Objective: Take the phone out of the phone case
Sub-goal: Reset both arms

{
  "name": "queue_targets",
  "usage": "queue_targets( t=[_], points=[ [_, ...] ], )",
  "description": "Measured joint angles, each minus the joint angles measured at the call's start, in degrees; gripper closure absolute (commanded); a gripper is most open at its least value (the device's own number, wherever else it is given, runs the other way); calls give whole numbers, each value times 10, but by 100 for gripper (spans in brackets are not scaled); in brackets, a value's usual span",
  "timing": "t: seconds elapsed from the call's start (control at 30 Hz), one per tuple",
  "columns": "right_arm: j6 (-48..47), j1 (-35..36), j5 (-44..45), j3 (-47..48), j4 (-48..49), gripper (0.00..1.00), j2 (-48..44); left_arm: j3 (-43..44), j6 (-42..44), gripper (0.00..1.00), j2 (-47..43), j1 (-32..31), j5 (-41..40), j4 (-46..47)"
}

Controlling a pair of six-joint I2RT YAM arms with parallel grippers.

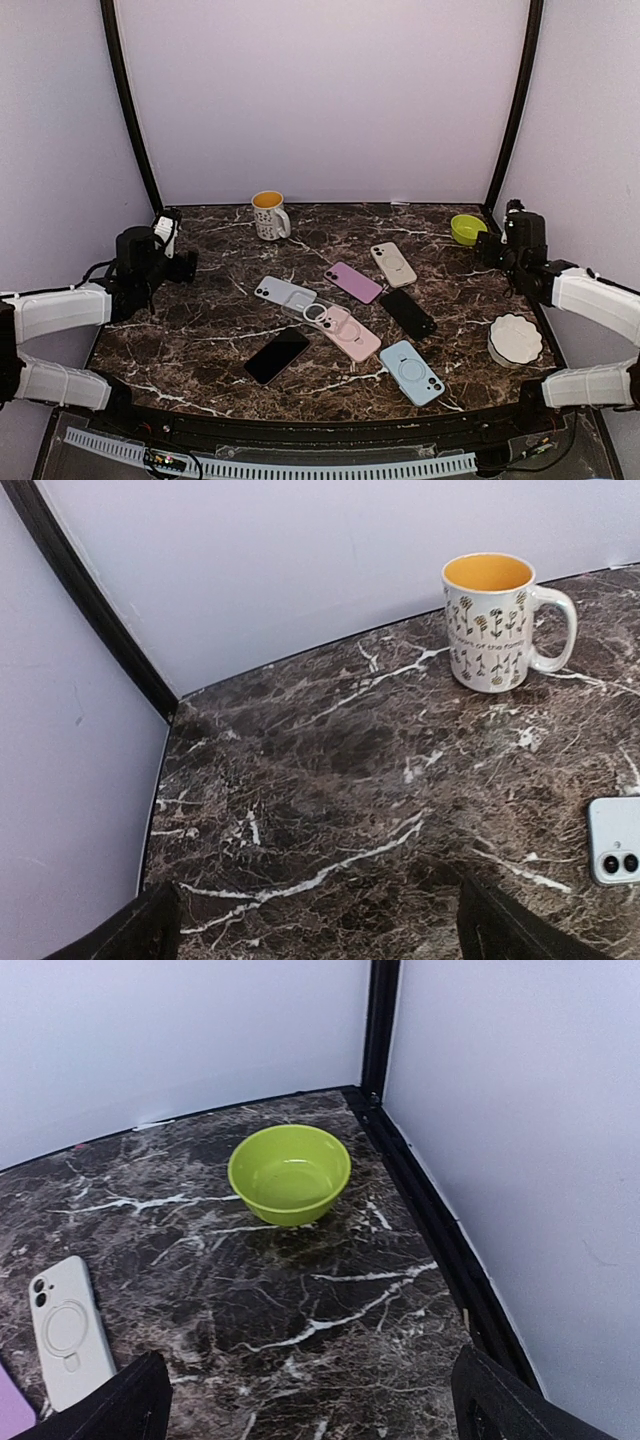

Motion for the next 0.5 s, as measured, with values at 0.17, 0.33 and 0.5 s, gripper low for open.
queue_targets(
  t=[0.17, 0.33, 0.5],
  points=[
    [-11, -6, 52, -35, 66, 1, 19, -52, -8, 3, 74, 62, 16, 130],
    [-75, -12, 69, -123, 223, 1, 27, -95, -28, 7, 163, 127, 50, 242],
    [-134, -33, 48, -215, 378, 2, 61, -118, -25, 2, 207, 140, 97, 370]
  ],
)
